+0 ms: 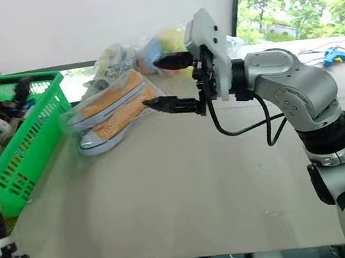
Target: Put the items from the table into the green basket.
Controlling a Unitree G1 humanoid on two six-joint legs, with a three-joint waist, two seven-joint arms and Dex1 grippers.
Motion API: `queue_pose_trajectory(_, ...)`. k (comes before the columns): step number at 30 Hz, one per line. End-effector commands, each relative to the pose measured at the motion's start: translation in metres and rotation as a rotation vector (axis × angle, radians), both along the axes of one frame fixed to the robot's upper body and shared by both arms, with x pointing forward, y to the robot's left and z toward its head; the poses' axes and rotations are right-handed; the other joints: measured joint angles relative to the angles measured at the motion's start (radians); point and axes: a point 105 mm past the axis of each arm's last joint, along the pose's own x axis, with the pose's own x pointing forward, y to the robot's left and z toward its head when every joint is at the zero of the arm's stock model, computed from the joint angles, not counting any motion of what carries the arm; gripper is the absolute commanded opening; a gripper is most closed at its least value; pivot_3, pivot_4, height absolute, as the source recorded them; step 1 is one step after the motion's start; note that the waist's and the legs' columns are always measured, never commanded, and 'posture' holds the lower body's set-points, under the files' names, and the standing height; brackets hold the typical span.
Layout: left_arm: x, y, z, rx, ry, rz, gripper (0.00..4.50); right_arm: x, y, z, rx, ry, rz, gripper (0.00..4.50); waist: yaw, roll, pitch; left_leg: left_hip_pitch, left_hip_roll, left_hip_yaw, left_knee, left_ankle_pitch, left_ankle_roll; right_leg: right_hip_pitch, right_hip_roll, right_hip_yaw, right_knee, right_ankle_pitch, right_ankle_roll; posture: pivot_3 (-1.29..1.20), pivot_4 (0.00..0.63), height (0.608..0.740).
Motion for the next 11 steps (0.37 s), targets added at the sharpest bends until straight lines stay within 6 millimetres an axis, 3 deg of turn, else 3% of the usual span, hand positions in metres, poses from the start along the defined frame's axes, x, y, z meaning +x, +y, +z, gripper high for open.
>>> queue_pose_trajectory(1,-0.031,-0.045,-0.016,-0.018,0.132,-0.222,3.00,0.005,-0.046,-0.005,-0.048,-0.016,-0.209,4.50,-0.002,0.001,-0.001,0.000,0.000,0.000,0.000,0.000,0.001,0.000,0.000,0.000,0.000,0.000,0.000,0.13,0.000,0.740)
queue_pose_trajectory(5,-0.054,-0.048,-0.037,-0.083,0.284,-0.272,3.00,-0.005,-0.101,-0.037,-0.160,0.057,-0.412,4.50,-0.045,0.005,0.000,0.000,0.002,0.000,0.000,0.000,0.001,0.000,0.002,0.000,-0.003,-0.001,-0.001,0.08,0.000,0.740)
queue_pose_trajectory(11,-0.066,-0.061,-0.061,-0.120,0.401,-0.292,3.00,-0.029,-0.143,-0.066,-0.238,0.137,-0.555,4.50,-0.084,0.022,0.002,0.017,0.006,0.003,0.001,0.000,0.000,0.017,0.007,0.001,-0.004,-0.004,-0.006,0.03,0.000,0.740)
